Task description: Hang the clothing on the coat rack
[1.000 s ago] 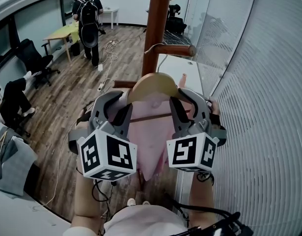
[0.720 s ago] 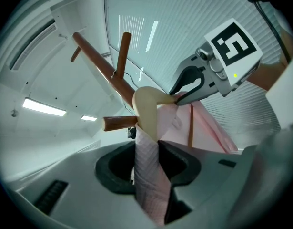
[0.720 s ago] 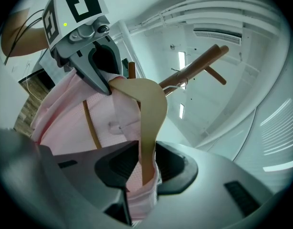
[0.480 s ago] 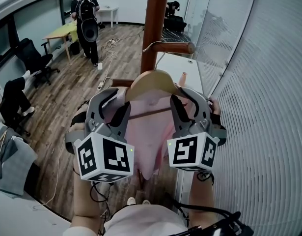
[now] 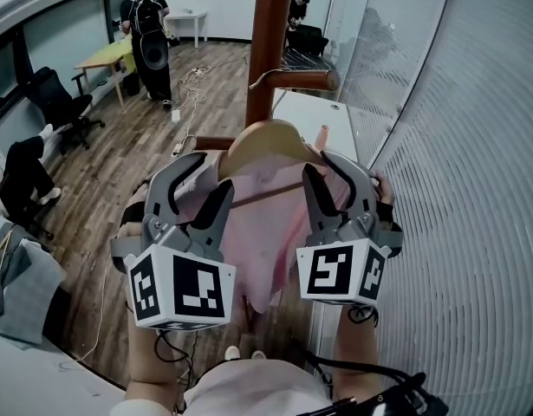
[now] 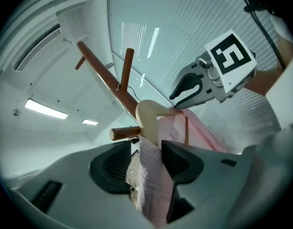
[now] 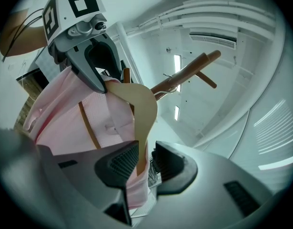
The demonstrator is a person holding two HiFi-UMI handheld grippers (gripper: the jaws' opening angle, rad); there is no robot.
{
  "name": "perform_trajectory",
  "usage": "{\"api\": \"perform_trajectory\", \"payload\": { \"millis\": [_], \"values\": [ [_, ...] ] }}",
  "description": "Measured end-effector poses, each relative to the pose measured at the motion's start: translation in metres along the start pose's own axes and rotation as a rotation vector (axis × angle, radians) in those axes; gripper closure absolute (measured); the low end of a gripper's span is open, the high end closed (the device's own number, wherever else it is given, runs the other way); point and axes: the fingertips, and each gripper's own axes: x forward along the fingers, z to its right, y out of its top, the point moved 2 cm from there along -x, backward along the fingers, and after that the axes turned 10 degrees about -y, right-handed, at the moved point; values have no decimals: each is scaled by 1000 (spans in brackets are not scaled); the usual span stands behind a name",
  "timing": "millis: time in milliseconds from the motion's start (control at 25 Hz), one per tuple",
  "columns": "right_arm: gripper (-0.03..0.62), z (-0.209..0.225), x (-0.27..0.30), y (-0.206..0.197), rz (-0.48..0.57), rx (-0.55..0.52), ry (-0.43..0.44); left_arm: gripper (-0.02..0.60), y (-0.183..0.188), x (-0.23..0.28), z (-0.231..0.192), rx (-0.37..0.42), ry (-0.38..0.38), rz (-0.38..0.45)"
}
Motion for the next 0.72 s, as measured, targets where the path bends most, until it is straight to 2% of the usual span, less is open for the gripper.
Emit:
{"api": "perform_trajectory", "payload": {
  "millis": [480,600,720],
  "values": [
    [479,5,-5,5,19,-3,-28,386,18,-14,1,-6,37,87],
    [519,8,-8,7,24,3,-46,388,20,-17,1,10,57,89],
    [538,9,-11,7,23,14,-55,433,24,-20,1,21,90,111]
  ]
}}
